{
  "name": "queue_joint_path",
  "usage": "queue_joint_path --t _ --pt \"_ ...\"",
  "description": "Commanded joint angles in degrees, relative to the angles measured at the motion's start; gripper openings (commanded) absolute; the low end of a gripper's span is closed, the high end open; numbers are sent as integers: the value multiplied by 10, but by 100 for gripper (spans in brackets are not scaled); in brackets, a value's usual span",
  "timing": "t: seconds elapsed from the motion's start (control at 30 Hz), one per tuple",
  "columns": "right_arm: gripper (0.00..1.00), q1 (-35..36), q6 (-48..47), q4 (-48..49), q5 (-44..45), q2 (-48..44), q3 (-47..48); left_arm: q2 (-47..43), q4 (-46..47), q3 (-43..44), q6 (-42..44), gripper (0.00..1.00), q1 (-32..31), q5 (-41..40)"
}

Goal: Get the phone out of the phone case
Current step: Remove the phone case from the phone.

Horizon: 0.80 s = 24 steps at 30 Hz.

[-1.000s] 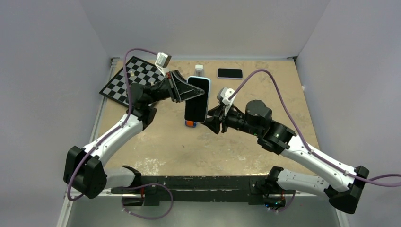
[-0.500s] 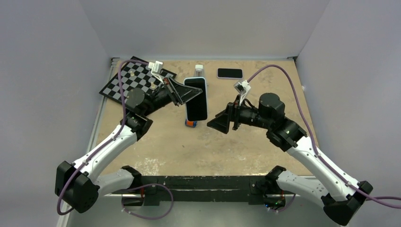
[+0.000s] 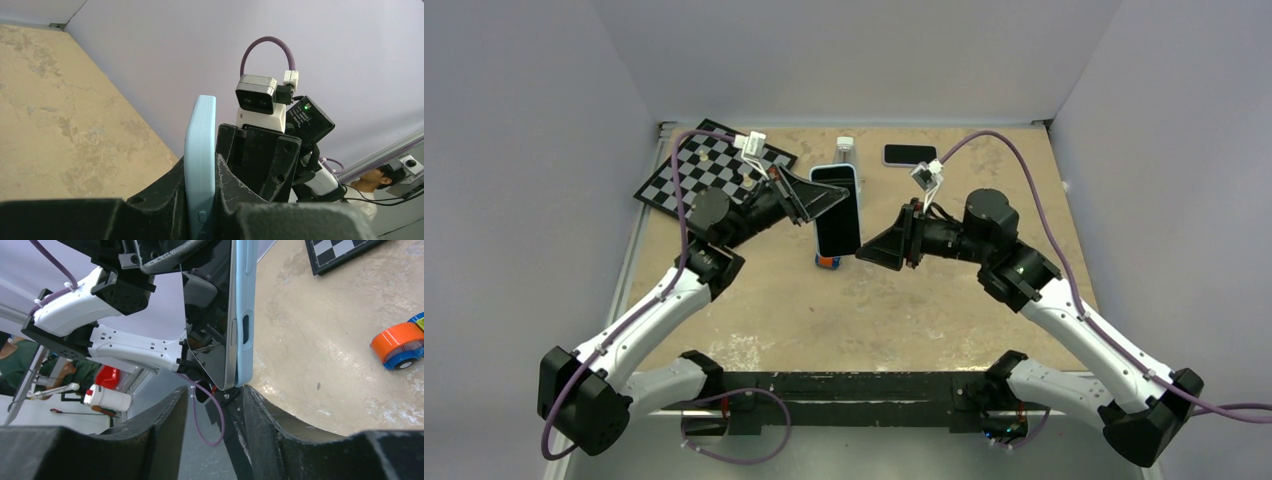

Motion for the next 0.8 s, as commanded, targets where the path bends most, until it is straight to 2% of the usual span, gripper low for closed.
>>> queue_joint_path --t 0.0,0.1,0.4,0.63,0.77 --pt "43 -2 18 57 -20 3 22 -12 53 3 -4 0 2 1" --pt "37 -1 18 59 -24 9 24 -9 55 4 -6 0 3 7" --pt "39 -2 30 85 -27 22 8 0 97 -1 -45 0 3 24" --pt "39 -2 43 123 -32 44 3 40 212 -26 -145 0 2 32" --pt "38 -2 60 149 -38 55 4 43 218 -31 -151 0 0 33"
